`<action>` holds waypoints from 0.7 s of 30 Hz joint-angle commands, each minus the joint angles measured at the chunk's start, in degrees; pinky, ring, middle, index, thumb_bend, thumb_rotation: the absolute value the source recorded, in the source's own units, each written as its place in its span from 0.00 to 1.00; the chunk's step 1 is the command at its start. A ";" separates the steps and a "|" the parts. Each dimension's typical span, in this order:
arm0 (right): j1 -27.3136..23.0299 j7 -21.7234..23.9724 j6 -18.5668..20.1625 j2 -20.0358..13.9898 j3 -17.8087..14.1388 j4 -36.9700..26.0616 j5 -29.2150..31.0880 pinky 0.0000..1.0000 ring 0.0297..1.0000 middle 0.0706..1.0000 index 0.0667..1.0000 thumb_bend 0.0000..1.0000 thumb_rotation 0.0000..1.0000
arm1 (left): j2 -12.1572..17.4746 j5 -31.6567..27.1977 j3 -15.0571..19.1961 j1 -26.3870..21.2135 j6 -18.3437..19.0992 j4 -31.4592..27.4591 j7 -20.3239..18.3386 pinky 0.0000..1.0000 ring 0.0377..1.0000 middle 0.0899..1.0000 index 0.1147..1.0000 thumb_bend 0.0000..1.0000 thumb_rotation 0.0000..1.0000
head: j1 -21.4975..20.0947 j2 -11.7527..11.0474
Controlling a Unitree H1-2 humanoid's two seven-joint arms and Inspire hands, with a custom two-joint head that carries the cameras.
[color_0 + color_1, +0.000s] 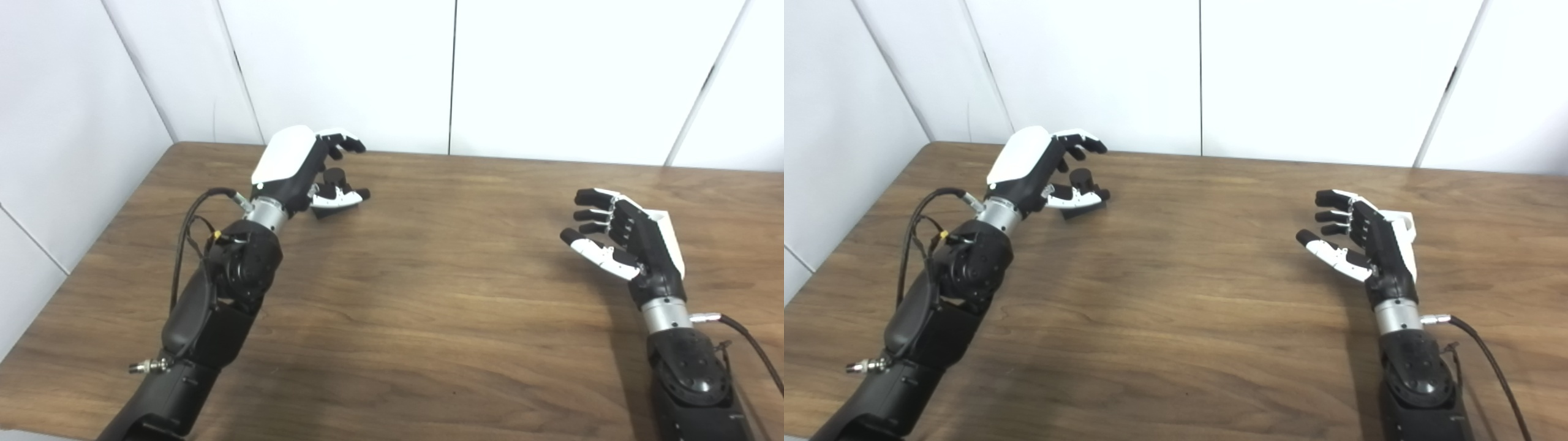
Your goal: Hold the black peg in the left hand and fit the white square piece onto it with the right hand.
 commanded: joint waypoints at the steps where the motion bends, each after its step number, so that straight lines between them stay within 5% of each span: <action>1: -0.03 -0.11 -1.68 -0.65 -0.34 0.07 -0.14 0.60 0.66 0.70 0.67 0.69 0.27 | 1.98 1.63 0.15 -3.75 0.01 0.58 1.59 0.55 0.70 0.73 0.64 0.64 0.24 | 0.07 0.03; 15: 0.31 -0.19 -1.88 -0.67 -0.45 -0.24 -0.14 0.59 0.66 0.70 0.67 0.69 0.26 | 4.09 9.92 -2.74 -7.02 8.20 5.80 -0.14 0.64 0.83 0.84 0.69 0.79 0.46 | -0.08 0.10; 21: 0.56 -0.12 -2.31 -0.51 -0.63 -0.45 0.38 0.59 0.66 0.70 0.67 0.69 0.26 | 4.53 13.34 -4.86 -8.55 12.36 8.13 -1.82 0.82 0.89 0.88 0.70 0.84 0.50 | -0.23 0.25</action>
